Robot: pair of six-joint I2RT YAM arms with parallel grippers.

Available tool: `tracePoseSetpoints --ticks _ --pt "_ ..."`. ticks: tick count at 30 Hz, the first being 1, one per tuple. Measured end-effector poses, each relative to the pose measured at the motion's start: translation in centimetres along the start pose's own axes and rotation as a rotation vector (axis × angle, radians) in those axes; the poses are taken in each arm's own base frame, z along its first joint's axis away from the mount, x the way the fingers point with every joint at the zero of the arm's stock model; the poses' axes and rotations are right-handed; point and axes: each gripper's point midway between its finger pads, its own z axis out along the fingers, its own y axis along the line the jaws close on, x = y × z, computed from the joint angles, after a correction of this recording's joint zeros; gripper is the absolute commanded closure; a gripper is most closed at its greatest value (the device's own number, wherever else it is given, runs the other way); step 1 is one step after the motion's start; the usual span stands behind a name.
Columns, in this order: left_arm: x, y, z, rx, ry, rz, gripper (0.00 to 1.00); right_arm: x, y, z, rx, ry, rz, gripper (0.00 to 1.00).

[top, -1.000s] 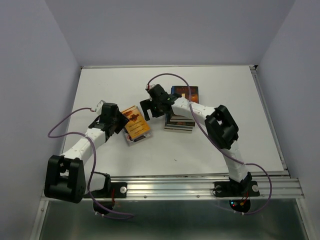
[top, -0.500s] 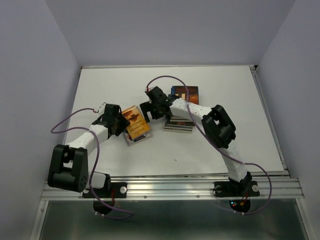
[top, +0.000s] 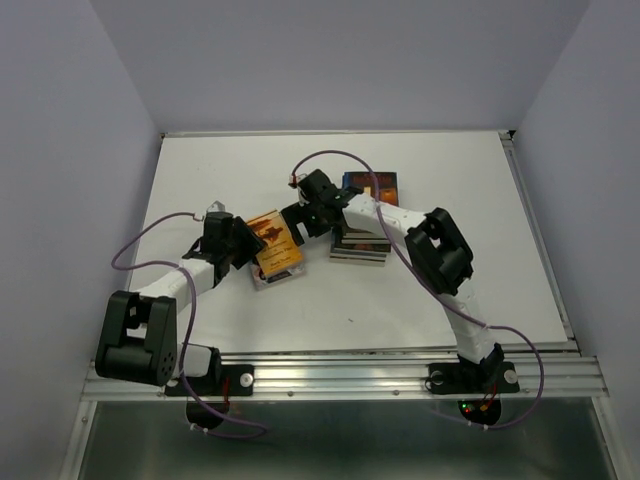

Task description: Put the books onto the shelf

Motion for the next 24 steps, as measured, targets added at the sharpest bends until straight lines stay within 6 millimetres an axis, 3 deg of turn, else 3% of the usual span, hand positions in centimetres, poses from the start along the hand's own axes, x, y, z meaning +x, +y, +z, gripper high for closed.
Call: tracePoseSetpoints --ticks 10,12,15,18,21,24 --pt "1.2 -1.8 -0.9 0.200 -0.019 0.027 0.38 0.2 -1.4 -0.1 -0.011 0.017 -0.032 0.00" --pt "0.8 -3.1 -1.6 0.259 -0.037 0.023 0.37 0.3 -1.5 -0.1 -0.009 0.019 -0.034 0.00" --pt "-0.5 -7.3 -3.8 0.437 -0.089 0.038 0.36 0.4 -1.5 0.1 -0.015 0.021 -0.033 0.00" --pt "-0.4 -10.7 -5.8 0.591 -0.097 0.070 0.36 0.7 -0.5 0.1 -0.053 0.029 -0.022 0.00" --pt "0.1 -11.7 -6.3 0.642 -0.076 0.074 0.37 0.8 0.5 0.1 -0.087 0.028 -0.023 0.00" --pt "0.6 -11.5 -5.5 0.632 -0.048 0.061 0.38 0.8 1.3 0.2 -0.109 0.026 -0.024 0.00"
